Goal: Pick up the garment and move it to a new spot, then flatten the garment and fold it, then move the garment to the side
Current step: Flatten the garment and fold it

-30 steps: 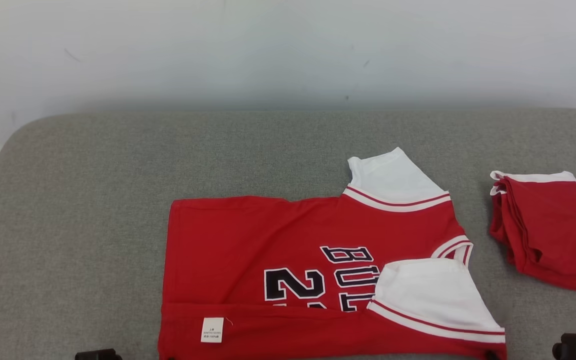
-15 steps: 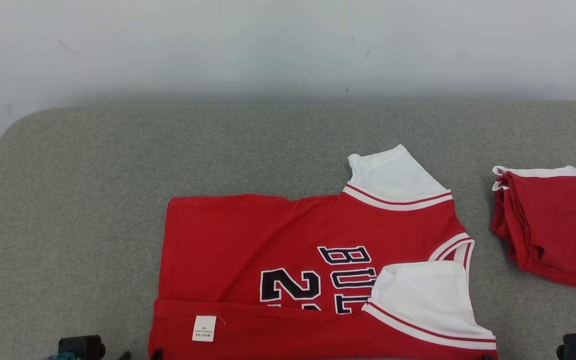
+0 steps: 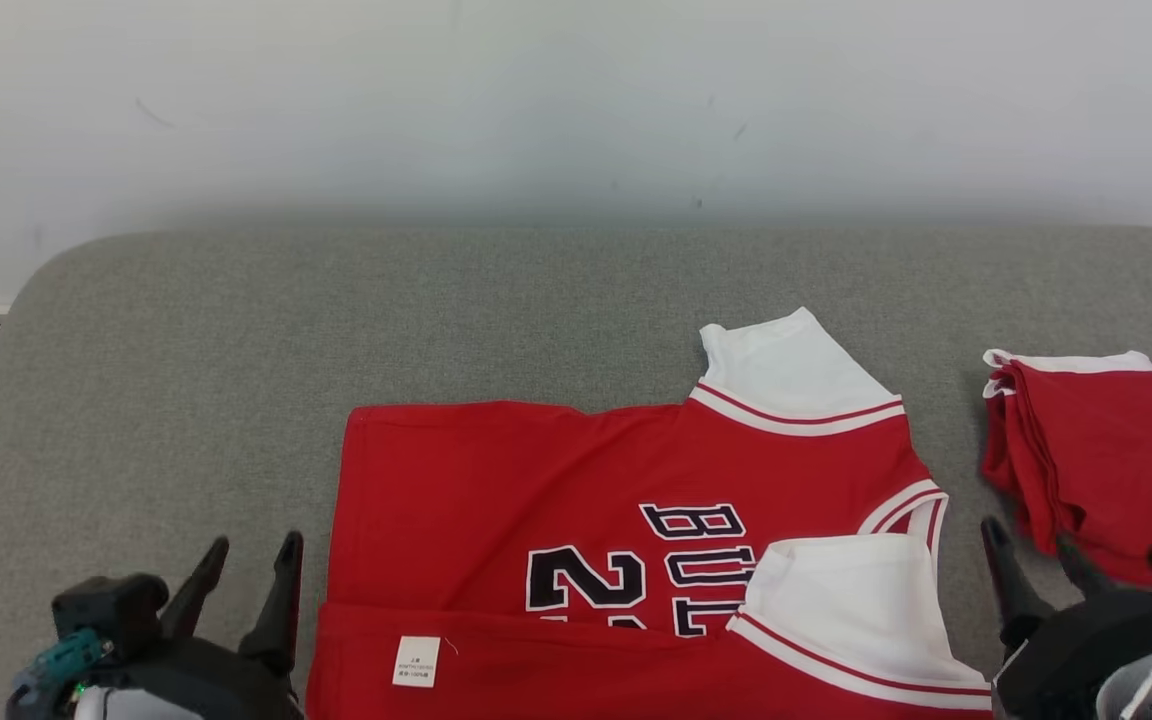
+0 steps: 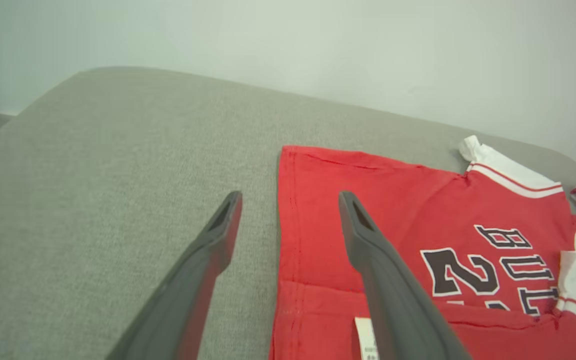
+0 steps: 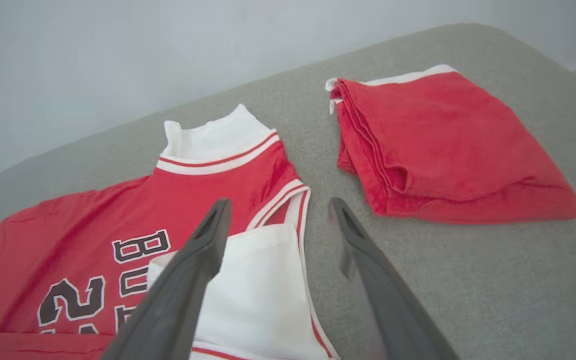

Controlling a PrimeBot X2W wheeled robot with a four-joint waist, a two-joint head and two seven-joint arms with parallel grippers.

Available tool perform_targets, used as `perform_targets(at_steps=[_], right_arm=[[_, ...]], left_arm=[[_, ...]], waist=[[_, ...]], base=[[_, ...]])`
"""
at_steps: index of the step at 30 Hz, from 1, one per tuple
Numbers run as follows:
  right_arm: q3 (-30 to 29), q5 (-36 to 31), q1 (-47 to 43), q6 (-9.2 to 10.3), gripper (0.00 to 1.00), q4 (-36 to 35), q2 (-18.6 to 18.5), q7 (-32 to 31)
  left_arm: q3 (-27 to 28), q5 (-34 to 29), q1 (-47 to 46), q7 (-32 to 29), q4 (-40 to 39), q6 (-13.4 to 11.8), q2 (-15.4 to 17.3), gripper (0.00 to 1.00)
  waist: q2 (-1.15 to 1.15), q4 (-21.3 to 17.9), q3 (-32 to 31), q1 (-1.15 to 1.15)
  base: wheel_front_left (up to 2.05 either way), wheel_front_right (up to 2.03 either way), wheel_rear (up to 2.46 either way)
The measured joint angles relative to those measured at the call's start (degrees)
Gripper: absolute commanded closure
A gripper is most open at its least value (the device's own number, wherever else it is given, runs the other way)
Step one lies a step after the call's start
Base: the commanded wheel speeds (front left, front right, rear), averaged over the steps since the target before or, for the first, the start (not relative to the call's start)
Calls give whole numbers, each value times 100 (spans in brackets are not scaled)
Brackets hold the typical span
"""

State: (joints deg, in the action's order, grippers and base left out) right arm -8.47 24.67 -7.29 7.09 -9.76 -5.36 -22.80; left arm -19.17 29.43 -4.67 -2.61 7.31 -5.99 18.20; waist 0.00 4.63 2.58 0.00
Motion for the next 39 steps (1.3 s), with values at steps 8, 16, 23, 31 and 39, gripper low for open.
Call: perform_targets(at_steps=[8, 16, 23, 31, 39], right_arm=[[280, -278, 788, 0, 0, 109, 87, 775], [747, -576, 1049, -219, 0, 590, 87, 1316], [826, -877, 1050, -369, 0, 968, -68, 1816], [811, -978, 1016, -401, 0, 1277, -116, 2260], [771, -1016, 993, -404, 0, 1434, -120, 2558]], left_arm=[[213, -370, -367, 491, -79, -78, -245, 0], [230, -660, -441, 576, 112, -105, -358, 0], [222, -835, -534, 753, 305, -105, -360, 0], [223, -943, -496, 903, 492, -105, -433, 0], [232, -977, -486, 1027, 556, -107, -495, 0]], waist=[[0, 7, -177, 0], [0, -82, -284, 0], [0, -87, -295, 0], [0, -112, -323, 0], [0, -142, -351, 0]], base=[[0, 0, 0], [0, 0, 0], [0, 0, 0], [0, 0, 0], [0, 0, 0]])
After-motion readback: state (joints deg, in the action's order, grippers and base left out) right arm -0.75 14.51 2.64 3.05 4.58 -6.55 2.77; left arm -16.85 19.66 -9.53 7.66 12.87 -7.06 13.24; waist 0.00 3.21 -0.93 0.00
